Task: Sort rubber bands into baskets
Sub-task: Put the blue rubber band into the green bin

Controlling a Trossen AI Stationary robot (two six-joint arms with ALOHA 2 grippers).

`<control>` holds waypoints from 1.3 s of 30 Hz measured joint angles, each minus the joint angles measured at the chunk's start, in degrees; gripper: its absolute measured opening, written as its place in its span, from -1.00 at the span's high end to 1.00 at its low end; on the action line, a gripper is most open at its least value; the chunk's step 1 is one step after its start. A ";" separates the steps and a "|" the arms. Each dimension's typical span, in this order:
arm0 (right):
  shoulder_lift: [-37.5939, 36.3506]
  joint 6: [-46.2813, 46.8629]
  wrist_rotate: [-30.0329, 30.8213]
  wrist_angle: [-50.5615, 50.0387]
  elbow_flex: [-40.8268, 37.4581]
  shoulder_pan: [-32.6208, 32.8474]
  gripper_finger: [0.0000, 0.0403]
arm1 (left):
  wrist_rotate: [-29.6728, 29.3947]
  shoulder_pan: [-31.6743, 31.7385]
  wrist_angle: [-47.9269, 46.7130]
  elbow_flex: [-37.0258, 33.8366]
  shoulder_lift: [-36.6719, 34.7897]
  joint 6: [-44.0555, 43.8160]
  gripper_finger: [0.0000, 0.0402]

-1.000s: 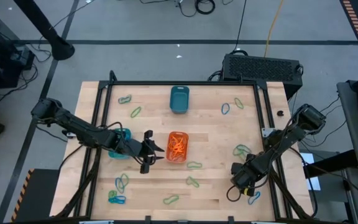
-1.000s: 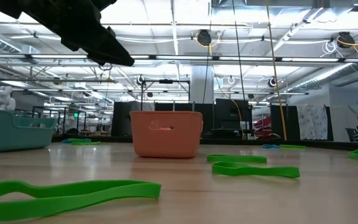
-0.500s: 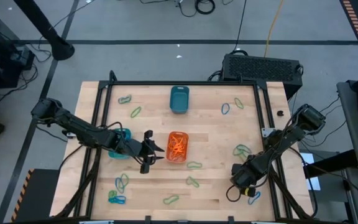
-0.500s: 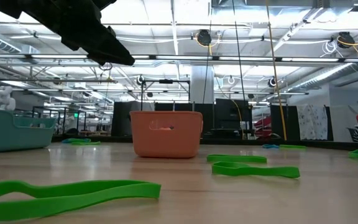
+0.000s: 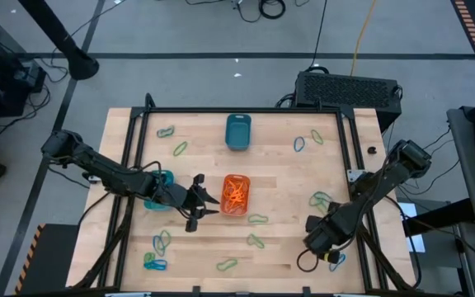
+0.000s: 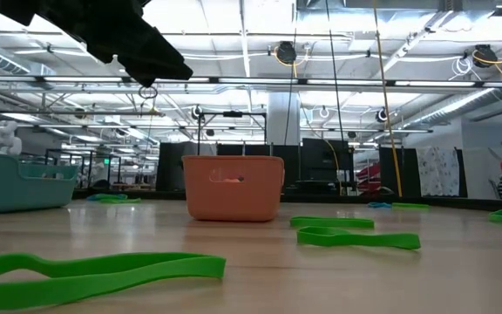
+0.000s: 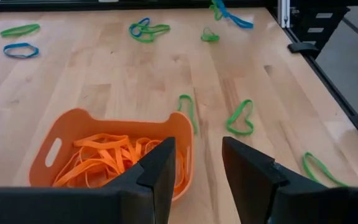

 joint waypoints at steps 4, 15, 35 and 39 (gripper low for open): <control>-0.02 -1.42 3.40 3.24 1.25 -0.06 1.00 | 0.24 0.00 -0.09 0.00 0.00 0.01 0.30; -0.04 3.07 5.80 8.29 -3.99 0.15 0.87 | 0.26 0.00 -0.39 0.00 0.00 -0.04 0.30; -0.09 7.34 5.98 13.11 -8.06 0.97 0.20 | 0.26 0.02 -0.44 -0.02 0.00 -0.07 0.30; -0.09 6.90 4.86 13.09 -8.08 0.99 0.16 | 0.26 0.01 -0.44 -0.02 0.00 -0.06 0.30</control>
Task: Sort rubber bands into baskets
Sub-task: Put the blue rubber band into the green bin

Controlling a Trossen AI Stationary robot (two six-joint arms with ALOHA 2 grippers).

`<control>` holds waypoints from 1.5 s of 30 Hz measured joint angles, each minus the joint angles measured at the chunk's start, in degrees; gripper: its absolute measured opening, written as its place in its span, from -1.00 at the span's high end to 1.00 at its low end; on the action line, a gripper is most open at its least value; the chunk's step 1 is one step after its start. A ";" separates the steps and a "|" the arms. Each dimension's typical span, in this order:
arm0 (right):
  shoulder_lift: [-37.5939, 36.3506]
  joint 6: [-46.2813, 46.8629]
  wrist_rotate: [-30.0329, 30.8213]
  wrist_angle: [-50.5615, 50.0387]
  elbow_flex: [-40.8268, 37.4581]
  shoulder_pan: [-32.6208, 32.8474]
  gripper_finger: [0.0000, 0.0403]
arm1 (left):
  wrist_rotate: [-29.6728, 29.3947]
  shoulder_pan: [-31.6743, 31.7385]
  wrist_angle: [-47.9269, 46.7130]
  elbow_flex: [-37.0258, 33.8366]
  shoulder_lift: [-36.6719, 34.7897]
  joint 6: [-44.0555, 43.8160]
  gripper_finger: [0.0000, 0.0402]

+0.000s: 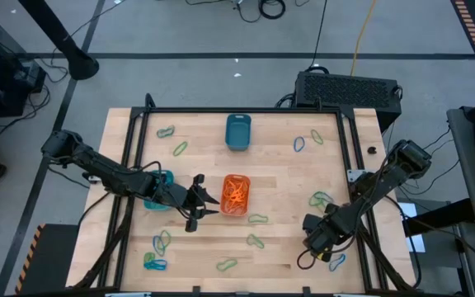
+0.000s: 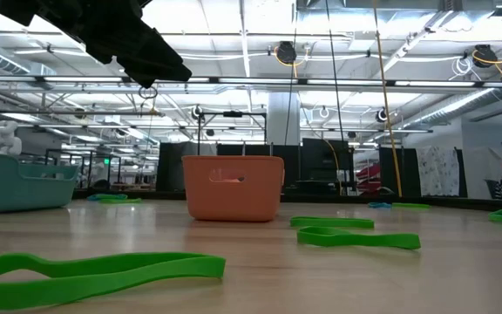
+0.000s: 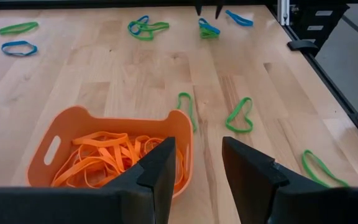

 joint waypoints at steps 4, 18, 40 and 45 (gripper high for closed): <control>-0.01 -3.38 0.01 -0.29 0.01 1.02 0.16 | 0.00 0.01 -0.02 0.00 0.00 0.01 0.30; 0.00 -8.25 -3.36 6.16 0.00 10.99 0.16 | 0.00 0.00 -0.02 0.00 0.00 0.08 0.30; 10.99 -18.75 -11.48 7.56 0.27 15.58 0.29 | 0.00 0.00 -0.15 0.00 0.00 0.06 0.30; 10.16 -20.48 -12.54 7.77 0.03 14.51 0.78 | 0.00 0.01 -0.22 0.00 0.00 0.06 0.30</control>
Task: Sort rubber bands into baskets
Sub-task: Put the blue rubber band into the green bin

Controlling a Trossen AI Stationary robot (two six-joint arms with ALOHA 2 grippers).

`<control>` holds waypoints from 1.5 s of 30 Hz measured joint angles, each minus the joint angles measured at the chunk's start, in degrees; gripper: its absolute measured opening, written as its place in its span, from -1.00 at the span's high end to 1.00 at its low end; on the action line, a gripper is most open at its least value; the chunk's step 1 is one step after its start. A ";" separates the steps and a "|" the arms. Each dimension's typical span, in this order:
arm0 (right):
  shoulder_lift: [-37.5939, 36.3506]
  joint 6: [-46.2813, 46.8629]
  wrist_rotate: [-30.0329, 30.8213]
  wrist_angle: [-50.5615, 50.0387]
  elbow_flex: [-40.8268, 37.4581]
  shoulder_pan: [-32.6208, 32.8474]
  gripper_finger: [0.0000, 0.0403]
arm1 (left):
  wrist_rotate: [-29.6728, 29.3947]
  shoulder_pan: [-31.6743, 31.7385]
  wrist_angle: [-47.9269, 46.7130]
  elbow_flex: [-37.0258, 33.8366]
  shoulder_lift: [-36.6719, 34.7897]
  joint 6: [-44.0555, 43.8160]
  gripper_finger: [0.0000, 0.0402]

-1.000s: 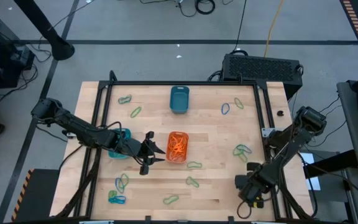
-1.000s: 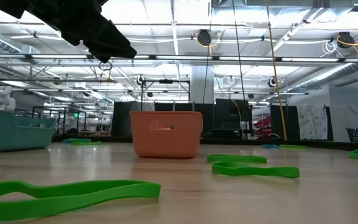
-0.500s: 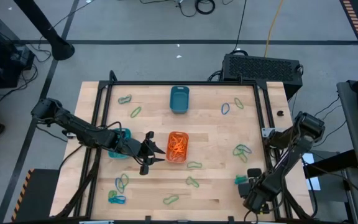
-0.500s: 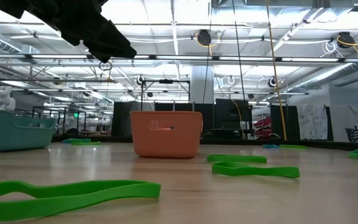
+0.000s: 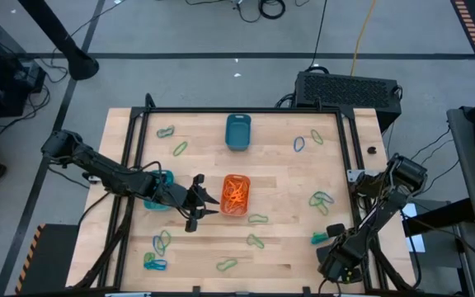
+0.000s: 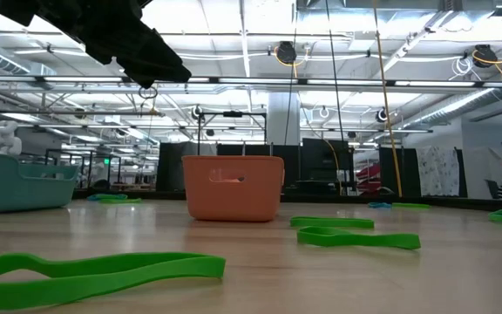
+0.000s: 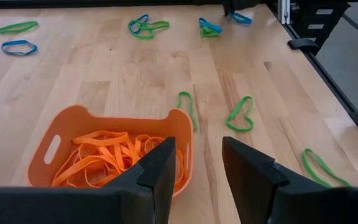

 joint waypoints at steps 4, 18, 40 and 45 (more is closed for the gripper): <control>-2.34 0.93 -0.50 -0.41 0.68 -1.22 0.95 | 0.00 -0.01 0.02 0.00 0.00 0.00 0.30; -9.68 -5.94 21.38 -7.35 11.53 -7.66 0.99 | 0.00 -0.01 -0.19 0.00 0.00 0.07 0.30; -7.03 -43.16 39.42 36.42 14.37 -32.69 1.00 | 3.10 -2.01 -4.76 -0.02 -0.02 -7.53 0.30; -3.38 -43.53 37.85 38.26 14.35 -35.57 1.00 | 2.92 -3.18 1.84 -0.02 -0.02 -4.11 0.30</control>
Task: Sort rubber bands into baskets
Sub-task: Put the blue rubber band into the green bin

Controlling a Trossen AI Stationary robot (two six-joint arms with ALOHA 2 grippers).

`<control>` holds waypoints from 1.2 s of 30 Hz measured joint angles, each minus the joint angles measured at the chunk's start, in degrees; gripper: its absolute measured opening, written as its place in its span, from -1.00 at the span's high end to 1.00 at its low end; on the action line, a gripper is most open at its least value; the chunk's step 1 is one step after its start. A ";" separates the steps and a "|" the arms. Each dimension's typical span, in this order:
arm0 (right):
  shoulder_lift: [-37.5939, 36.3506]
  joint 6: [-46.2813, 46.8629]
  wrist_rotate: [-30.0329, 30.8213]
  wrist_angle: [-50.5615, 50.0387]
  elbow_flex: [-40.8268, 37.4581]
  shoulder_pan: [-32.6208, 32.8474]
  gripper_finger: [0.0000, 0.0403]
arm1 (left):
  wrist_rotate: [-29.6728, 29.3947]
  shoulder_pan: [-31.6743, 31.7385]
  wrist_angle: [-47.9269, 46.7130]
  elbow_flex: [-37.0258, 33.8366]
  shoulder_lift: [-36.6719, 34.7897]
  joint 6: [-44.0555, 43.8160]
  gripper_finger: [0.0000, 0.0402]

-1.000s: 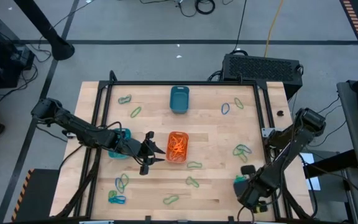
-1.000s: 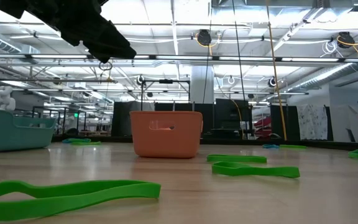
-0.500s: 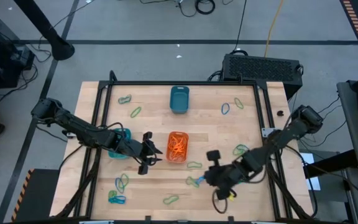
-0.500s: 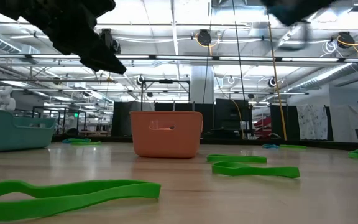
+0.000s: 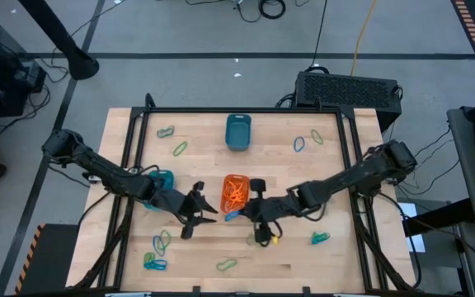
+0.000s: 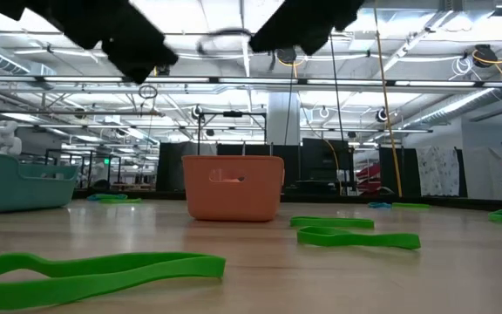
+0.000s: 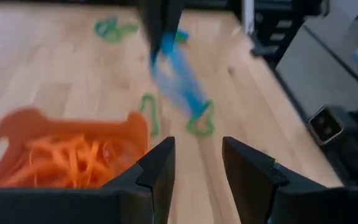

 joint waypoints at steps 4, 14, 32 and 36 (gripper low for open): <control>2.09 0.15 -0.42 0.33 0.00 -0.88 1.00 | -4.20 -0.11 3.13 0.00 0.00 0.84 0.30; 3.27 0.06 -0.27 4.12 0.00 -1.17 1.00 | -7.29 0.34 4.58 0.00 2.19 0.74 0.30; 3.24 0.52 -0.22 4.85 0.00 -1.52 1.00 | -3.51 0.34 9.98 0.00 7.61 3.78 0.33; 3.24 0.52 -0.23 4.85 0.00 -1.52 1.00 | -3.53 0.34 9.98 0.00 7.61 3.73 0.43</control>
